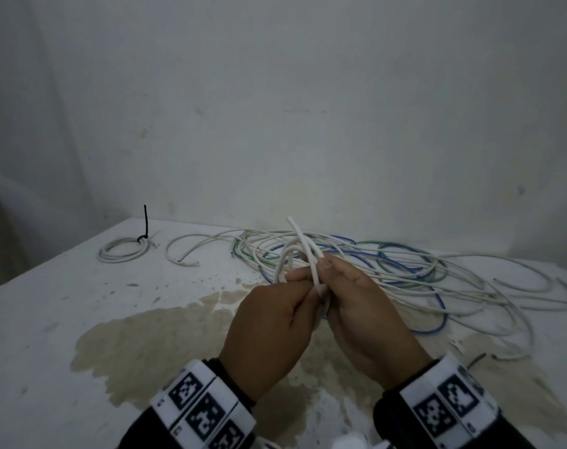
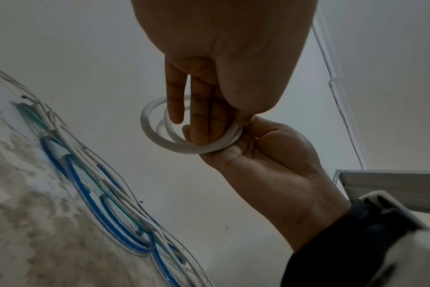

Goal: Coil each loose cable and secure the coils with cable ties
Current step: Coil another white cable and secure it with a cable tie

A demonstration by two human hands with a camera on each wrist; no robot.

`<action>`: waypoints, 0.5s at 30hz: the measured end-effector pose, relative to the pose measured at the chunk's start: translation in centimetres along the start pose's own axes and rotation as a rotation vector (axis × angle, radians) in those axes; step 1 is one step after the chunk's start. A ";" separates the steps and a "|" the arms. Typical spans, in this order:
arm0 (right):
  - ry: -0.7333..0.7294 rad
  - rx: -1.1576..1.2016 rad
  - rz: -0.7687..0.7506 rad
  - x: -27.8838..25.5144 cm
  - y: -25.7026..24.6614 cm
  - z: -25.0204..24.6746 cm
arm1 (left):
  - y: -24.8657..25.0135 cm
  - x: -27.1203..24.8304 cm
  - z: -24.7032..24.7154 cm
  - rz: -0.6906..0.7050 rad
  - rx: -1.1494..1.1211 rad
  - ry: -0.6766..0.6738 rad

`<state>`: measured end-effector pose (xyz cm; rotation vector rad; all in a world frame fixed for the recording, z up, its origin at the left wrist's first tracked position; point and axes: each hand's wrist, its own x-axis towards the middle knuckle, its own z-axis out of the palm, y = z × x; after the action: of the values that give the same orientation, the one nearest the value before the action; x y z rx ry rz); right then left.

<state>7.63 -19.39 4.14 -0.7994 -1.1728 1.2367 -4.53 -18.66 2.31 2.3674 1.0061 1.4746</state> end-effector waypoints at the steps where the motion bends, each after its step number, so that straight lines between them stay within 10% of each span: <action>1: -0.013 0.046 0.013 -0.1 -0.1 -0.1 | 0.1 0.0 -0.1 0.013 -0.001 -0.003; 6: 0.008 0.211 0.005 0.1 -1.3 -1.4 | 0.5 0.3 -1.5 -0.032 -0.070 -0.077; 11: -0.054 0.149 0.075 -0.1 -2.5 -2.4 | -0.4 2.0 -3.3 0.097 0.123 0.147; 15: -0.155 0.135 0.179 -0.8 -2.9 -1.7 | -1.2 3.4 -4.2 0.190 0.226 -0.178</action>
<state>10.16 -20.58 6.24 -0.7295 -1.1466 1.5316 -7.63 -16.45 6.29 2.7654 0.9727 1.2345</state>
